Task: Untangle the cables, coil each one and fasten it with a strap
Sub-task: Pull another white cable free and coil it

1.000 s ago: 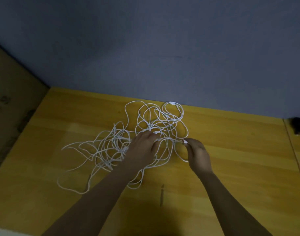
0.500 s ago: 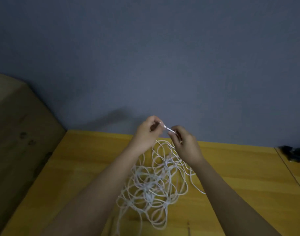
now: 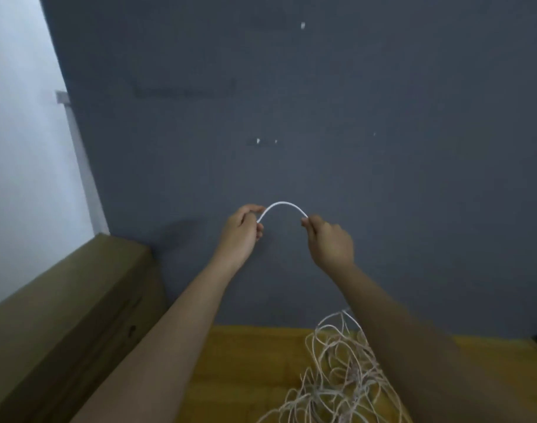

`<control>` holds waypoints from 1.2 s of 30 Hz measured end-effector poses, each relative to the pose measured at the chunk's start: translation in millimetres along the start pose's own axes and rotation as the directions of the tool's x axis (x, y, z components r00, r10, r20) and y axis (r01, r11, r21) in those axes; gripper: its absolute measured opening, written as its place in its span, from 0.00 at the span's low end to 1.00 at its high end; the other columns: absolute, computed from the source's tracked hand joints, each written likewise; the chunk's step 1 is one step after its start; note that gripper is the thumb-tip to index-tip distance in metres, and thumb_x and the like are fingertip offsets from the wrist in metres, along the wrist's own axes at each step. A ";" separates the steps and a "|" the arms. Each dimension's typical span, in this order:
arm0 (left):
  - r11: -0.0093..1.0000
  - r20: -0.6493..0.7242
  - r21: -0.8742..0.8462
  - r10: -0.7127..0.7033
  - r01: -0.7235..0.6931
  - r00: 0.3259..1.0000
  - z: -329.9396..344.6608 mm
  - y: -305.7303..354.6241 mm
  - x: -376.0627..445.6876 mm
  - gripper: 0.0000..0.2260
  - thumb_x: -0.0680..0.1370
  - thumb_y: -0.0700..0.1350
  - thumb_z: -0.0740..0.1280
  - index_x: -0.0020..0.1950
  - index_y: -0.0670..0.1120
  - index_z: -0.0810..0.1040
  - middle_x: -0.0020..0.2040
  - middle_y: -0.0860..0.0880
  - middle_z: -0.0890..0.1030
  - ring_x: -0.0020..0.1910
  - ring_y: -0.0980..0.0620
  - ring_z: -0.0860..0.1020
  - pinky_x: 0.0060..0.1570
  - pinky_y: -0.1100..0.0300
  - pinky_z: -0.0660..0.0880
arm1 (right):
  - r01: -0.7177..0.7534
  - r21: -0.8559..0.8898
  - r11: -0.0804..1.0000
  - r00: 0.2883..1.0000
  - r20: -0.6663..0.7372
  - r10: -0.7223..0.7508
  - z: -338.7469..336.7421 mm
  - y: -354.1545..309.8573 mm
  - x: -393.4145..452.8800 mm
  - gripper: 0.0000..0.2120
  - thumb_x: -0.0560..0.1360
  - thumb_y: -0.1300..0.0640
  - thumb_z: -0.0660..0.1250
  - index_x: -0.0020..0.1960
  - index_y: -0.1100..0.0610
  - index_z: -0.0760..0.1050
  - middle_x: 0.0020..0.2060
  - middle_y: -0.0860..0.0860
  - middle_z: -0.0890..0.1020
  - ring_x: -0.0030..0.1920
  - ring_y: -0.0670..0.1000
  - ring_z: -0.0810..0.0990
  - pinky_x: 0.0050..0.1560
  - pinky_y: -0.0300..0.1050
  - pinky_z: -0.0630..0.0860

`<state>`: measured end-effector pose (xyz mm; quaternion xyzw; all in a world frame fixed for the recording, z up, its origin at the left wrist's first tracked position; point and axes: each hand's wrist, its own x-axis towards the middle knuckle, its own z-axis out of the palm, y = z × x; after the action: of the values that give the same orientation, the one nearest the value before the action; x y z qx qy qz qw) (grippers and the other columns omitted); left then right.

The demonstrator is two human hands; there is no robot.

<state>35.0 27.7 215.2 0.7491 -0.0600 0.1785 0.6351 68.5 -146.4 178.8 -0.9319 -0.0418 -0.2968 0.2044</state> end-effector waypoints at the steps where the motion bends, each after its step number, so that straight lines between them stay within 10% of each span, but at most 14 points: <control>1: 0.998 -0.012 0.045 0.050 -0.049 0.999 -2.9 12.4 6.7 0.13 0.81 0.38 0.53 0.50 0.47 0.76 0.36 0.51 0.75 0.35 0.53 0.73 0.38 0.62 0.70 | 0.020 -0.063 0.998 0.999 -0.031 -0.022 -12.6 -9.7 12.6 0.18 0.83 0.47 0.52 0.56 0.56 0.75 0.42 0.60 0.82 0.44 0.64 0.78 0.33 0.47 0.61; 8: 0.924 0.200 0.228 0.264 -0.307 0.944 1.2 108.9 49.7 0.17 0.81 0.58 0.55 0.50 0.45 0.73 0.45 0.49 0.77 0.48 0.48 0.76 0.48 0.55 0.70 | 0.037 -0.243 0.969 0.963 -0.252 -0.099 -115.8 -61.9 85.9 0.18 0.83 0.48 0.50 0.55 0.58 0.74 0.39 0.59 0.81 0.36 0.60 0.75 0.31 0.46 0.59; 13: 0.942 0.262 -0.262 0.276 -0.207 0.925 12.2 145.0 57.0 0.15 0.84 0.49 0.53 0.43 0.46 0.72 0.32 0.52 0.77 0.28 0.55 0.74 0.35 0.59 0.76 | 0.125 -0.110 0.986 0.889 -0.430 -0.161 -169.7 -82.2 105.0 0.15 0.82 0.48 0.54 0.46 0.56 0.72 0.28 0.50 0.71 0.28 0.54 0.67 0.27 0.46 0.54; 18: 0.938 0.286 -0.313 0.242 -0.148 0.927 12.5 126.2 52.3 0.14 0.84 0.50 0.54 0.41 0.49 0.72 0.25 0.57 0.65 0.24 0.59 0.61 0.24 0.67 0.60 | 0.016 0.594 0.804 0.996 -0.082 0.042 -136.6 -58.2 61.0 0.12 0.80 0.52 0.62 0.57 0.60 0.75 0.26 0.48 0.72 0.24 0.44 0.71 0.28 0.38 0.69; 25: 0.965 0.321 -0.263 0.062 0.026 0.945 14.0 55.8 34.1 0.15 0.84 0.49 0.54 0.42 0.48 0.74 0.27 0.54 0.66 0.23 0.59 0.60 0.26 0.65 0.58 | -0.305 0.780 0.547 0.952 0.269 0.147 -10.7 -20.6 -78.9 0.10 0.81 0.57 0.59 0.51 0.60 0.78 0.26 0.50 0.72 0.29 0.48 0.73 0.34 0.42 0.76; 31: 0.874 0.374 -0.400 -0.120 0.277 0.920 11.4 -1.1 5.3 0.11 0.83 0.45 0.55 0.53 0.44 0.75 0.27 0.53 0.72 0.22 0.57 0.65 0.22 0.65 0.63 | -0.105 0.200 0.974 0.994 0.058 0.095 24.0 -17.1 -138.4 0.16 0.82 0.47 0.51 0.60 0.50 0.74 0.29 0.50 0.76 0.27 0.52 0.74 0.28 0.44 0.60; 36: 0.838 0.432 -0.425 -0.143 0.341 0.891 13.4 -43.7 -25.9 0.10 0.84 0.45 0.55 0.63 0.47 0.70 0.35 0.50 0.81 0.29 0.54 0.78 0.30 0.63 0.75 | 0.147 -0.129 0.981 0.972 0.201 -0.119 36.6 -24.8 -159.6 0.15 0.83 0.51 0.52 0.61 0.55 0.73 0.48 0.56 0.81 0.48 0.60 0.79 0.40 0.49 0.71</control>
<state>27.4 19.2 163.9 0.5849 -0.1289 -0.0758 0.7972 -47.8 -102.0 69.5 -0.9635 -0.1024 -0.2208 0.1118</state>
